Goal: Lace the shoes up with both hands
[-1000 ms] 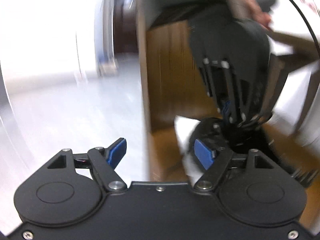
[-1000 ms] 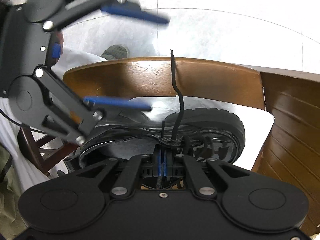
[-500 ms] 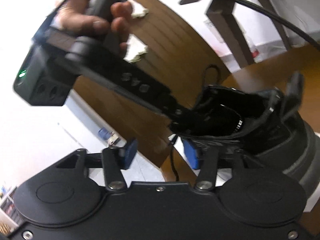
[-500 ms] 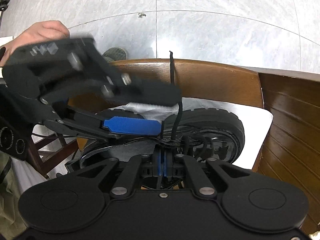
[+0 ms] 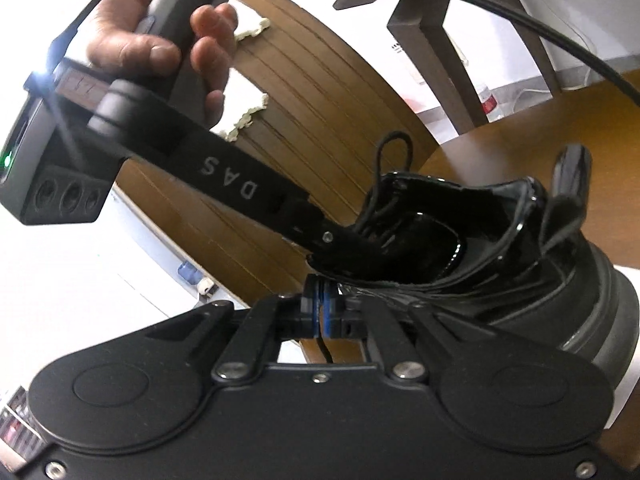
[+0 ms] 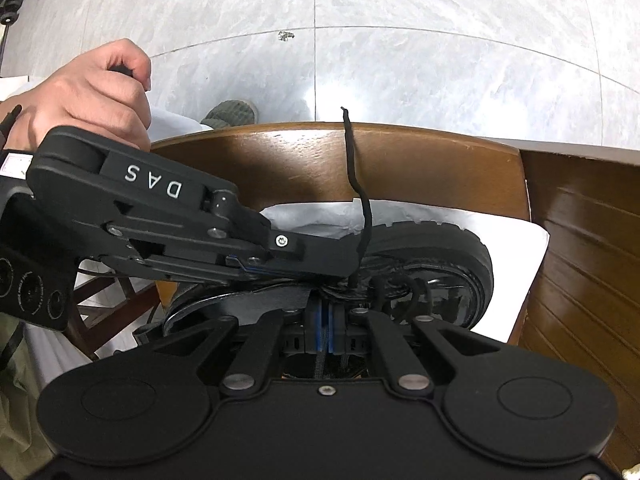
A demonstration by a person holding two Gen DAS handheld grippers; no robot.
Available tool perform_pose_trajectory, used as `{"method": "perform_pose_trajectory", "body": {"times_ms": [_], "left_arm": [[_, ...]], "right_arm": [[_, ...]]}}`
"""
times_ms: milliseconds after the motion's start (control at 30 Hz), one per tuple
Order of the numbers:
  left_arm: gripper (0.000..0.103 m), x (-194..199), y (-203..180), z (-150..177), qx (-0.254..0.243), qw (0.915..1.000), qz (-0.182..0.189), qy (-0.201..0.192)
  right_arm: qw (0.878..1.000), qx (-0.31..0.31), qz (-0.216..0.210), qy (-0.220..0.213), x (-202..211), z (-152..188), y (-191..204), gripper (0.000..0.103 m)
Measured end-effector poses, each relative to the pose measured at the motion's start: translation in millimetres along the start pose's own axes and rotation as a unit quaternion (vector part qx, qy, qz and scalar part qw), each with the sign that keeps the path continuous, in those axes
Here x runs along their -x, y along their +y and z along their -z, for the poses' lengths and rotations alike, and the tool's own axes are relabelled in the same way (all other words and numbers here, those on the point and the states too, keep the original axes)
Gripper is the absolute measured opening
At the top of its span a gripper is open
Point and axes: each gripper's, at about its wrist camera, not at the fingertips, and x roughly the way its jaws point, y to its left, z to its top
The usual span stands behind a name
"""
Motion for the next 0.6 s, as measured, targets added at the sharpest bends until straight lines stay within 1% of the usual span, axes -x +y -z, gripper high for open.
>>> {"method": "perform_pose_trajectory", "body": {"times_ms": [67, 167, 233, 300, 367, 400, 433, 467, 500, 533, 567, 600], "left_arm": [[0.003, 0.7, 2.3, 0.3, 0.01, 0.9999, -0.001, 0.003], [0.003, 0.9, 7.8, 2.7, 0.024, 0.9996, -0.006, 0.012], [0.002, -0.4, 14.7, 5.7, 0.044, 0.9985, -0.015, 0.028], [0.002, -1.8, 21.7, 8.8, 0.064, 0.9966, -0.024, 0.045], [0.002, -3.2, 29.3, 12.4, 0.087, 0.9937, -0.034, 0.062], [0.002, -4.1, 35.5, 15.4, 0.108, 0.9907, -0.041, 0.073], [0.003, -5.2, 43.2, 18.6, 0.136, 0.9859, -0.047, 0.084], [0.003, -5.9, 51.4, 22.4, 0.168, 0.9797, -0.053, 0.096], [0.005, -6.1, 60.5, 26.9, 0.205, 0.9712, -0.06, 0.106], [0.006, -6.4, 66.9, 31.2, 0.235, 0.9632, -0.059, 0.116], [0.007, -7.1, 68.8, 35.0, 0.255, 0.9575, -0.046, 0.125], [0.008, -7.7, 70.8, 38.8, 0.276, 0.9512, -0.034, 0.135]], "right_arm": [[1.0, 0.001, 0.004, -0.004, 1.7, 0.5, 1.3, 0.004], [1.0, -0.003, 0.004, -0.005, 4.7, 1.8, 1.4, 0.011], [1.0, -0.003, -0.001, -0.008, 8.0, 4.0, 2.0, 0.019], [1.0, 0.001, 0.0, -0.007, 10.3, 7.2, 4.4, 0.036], [1.0, 0.008, 0.007, -0.008, 13.5, 12.7, 7.2, 0.043], [1.0, 0.011, 0.015, -0.013, 17.2, 16.9, 8.4, 0.047], [1.0, 0.009, 0.018, -0.019, 20.1, 18.9, 7.9, 0.049], [0.999, 0.006, 0.023, -0.027, 24.2, 21.6, 6.7, 0.052], [0.999, -0.002, 0.033, -0.044, 31.4, 25.6, 3.4, 0.052], [0.997, -0.011, 0.042, -0.058, 37.5, 28.9, -0.1, 0.053], [0.996, -0.019, 0.051, -0.069, 42.2, 31.6, -3.0, 0.053], [0.993, -0.033, 0.069, -0.09, 50.1, 36.3, -8.1, 0.053]]}}
